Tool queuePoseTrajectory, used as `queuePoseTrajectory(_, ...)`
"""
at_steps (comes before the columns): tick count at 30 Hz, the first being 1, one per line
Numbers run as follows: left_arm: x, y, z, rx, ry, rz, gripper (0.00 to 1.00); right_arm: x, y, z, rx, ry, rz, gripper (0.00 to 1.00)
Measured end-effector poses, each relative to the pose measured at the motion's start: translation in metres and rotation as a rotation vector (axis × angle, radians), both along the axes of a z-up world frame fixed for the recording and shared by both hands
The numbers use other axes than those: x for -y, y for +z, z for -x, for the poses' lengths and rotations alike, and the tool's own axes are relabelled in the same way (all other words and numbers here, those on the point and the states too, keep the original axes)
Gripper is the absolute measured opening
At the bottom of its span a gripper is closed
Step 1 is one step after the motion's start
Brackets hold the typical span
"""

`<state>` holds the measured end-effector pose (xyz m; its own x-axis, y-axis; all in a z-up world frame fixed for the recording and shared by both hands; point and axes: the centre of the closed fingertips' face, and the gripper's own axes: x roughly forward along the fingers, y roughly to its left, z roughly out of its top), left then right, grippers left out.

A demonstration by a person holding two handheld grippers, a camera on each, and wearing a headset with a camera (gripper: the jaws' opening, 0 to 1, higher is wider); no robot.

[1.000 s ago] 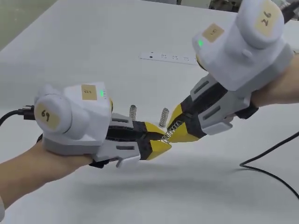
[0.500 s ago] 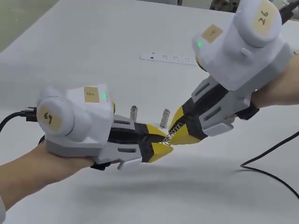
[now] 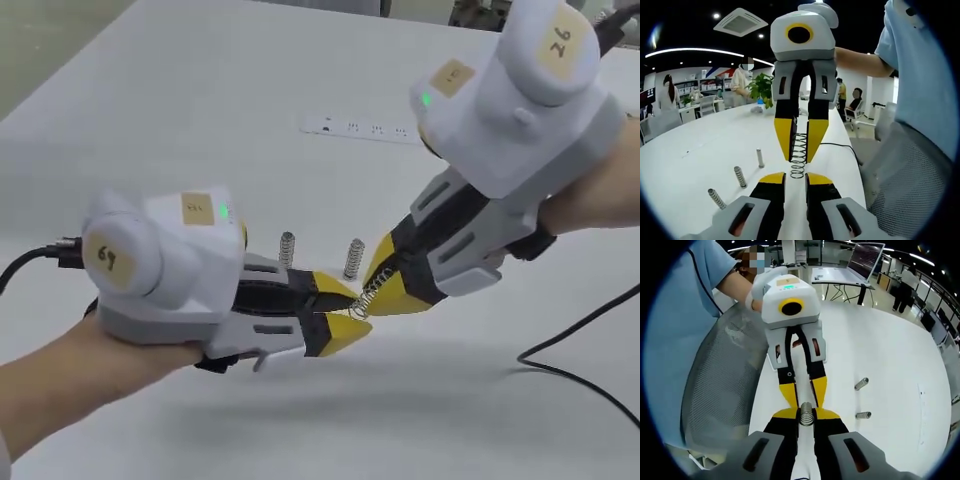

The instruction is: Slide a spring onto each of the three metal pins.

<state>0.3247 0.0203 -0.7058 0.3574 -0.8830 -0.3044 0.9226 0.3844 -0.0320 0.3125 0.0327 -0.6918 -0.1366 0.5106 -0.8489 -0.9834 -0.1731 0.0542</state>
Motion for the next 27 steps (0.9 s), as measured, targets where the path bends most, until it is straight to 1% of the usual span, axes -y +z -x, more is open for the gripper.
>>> queuePoseTrajectory(1, 0.0, -0.001, 0.0, -0.008, 0.005, 0.0, 0.13, 0.0, 0.0, -0.001, 0.004, 0.0, -0.002, 0.07)
queuePoseTrajectory(3, -0.002, -0.003, -0.001, -0.006, 0.009, -0.008, 0.17, 0.002, 0.0, -0.001, 0.002, -0.001, 0.002, 0.07)
queuePoseTrajectory(7, -0.003, -0.005, -0.003, -0.021, 0.026, -0.009, 0.26, 0.004, -0.001, -0.002, 0.003, -0.006, 0.007, 0.07)
queuePoseTrajectory(15, -0.006, -0.009, -0.004, -0.044, 0.059, -0.014, 0.48, 0.008, -0.002, -0.003, -0.001, -0.013, 0.013, 0.07)
queuePoseTrajectory(16, -0.006, -0.01, -0.005, -0.048, 0.064, -0.015, 0.53, 0.009, -0.002, -0.003, -0.001, -0.013, 0.013, 0.07)
queuePoseTrajectory(18, -0.007, -0.012, -0.005, -0.068, 0.082, -0.009, 0.64, 0.009, -0.002, -0.004, 0.0, -0.014, 0.013, 0.07)
queuePoseTrajectory(19, -0.007, -0.012, -0.006, -0.068, 0.092, -0.005, 0.72, 0.01, -0.002, -0.004, 0.0, -0.016, 0.013, 0.07)
queuePoseTrajectory(20, -0.008, -0.013, -0.006, -0.071, 0.099, -0.003, 0.76, 0.01, -0.003, -0.005, 0.001, -0.017, 0.014, 0.07)
queuePoseTrajectory(22, -0.01, -0.014, -0.007, -0.073, 0.117, -0.006, 0.82, 0.011, -0.003, -0.006, 0.001, -0.018, 0.014, 0.07)
queuePoseTrajectory(24, -0.012, -0.016, -0.008, -0.085, 0.137, -0.003, 0.88, 0.011, -0.003, -0.007, 0.001, -0.02, 0.017, 0.07)
queuePoseTrajectory(27, -0.017, -0.017, -0.01, -0.092, 0.164, 0.001, 0.94, 0.012, -0.003, -0.008, 0.0, -0.02, 0.017, 0.07)
